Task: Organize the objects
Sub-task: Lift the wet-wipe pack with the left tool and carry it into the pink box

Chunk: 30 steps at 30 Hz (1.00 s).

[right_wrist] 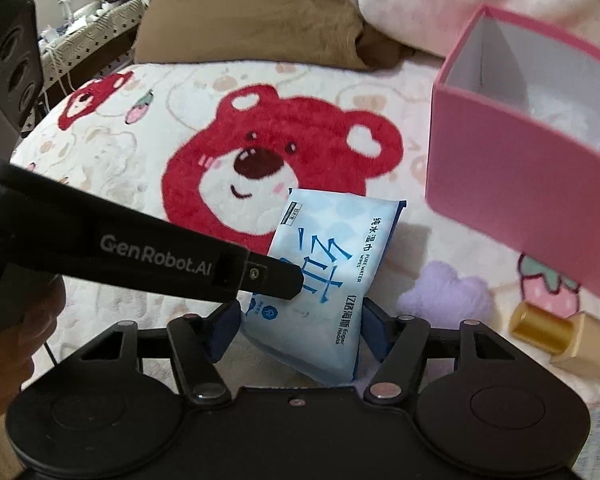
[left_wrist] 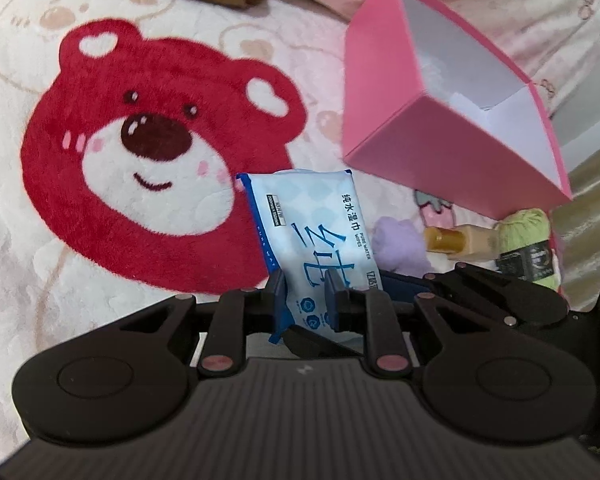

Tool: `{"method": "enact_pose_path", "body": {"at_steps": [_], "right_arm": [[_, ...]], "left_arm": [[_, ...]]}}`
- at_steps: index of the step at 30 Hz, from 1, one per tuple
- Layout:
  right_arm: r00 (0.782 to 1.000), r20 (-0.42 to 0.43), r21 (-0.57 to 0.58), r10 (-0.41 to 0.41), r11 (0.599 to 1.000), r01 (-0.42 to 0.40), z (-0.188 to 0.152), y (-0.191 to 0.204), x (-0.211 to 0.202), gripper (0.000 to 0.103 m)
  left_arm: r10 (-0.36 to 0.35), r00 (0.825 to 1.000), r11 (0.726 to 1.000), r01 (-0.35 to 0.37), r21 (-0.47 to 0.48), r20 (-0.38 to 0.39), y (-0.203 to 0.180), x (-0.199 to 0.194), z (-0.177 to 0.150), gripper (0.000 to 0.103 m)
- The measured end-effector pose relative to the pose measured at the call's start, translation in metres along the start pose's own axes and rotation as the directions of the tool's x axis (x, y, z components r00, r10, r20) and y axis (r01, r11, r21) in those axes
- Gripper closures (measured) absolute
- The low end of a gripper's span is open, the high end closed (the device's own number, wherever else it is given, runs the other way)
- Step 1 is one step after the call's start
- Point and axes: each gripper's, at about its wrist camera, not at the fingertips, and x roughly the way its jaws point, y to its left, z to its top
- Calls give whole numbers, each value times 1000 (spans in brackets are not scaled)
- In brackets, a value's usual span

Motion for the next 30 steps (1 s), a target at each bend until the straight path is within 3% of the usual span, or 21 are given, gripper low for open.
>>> {"method": "enact_pose_path", "body": {"at_steps": [12,21,30], "right_arm": [[999,53,-27,11,1000,-10,-5,-4,-65,34],[998,60,-16,32,999,-32,-19,-21,-96,34],[993,115,29,36,999,-40,-13,-45,-138,34]], "left_arm": [[-47,998,994,41,105,50,-50,-43,-11,84],[-40,997,996,34,87,69,-87,-51,-23,84],[-45,996,989,33,146,78,-135,-67,-7,82]]}}
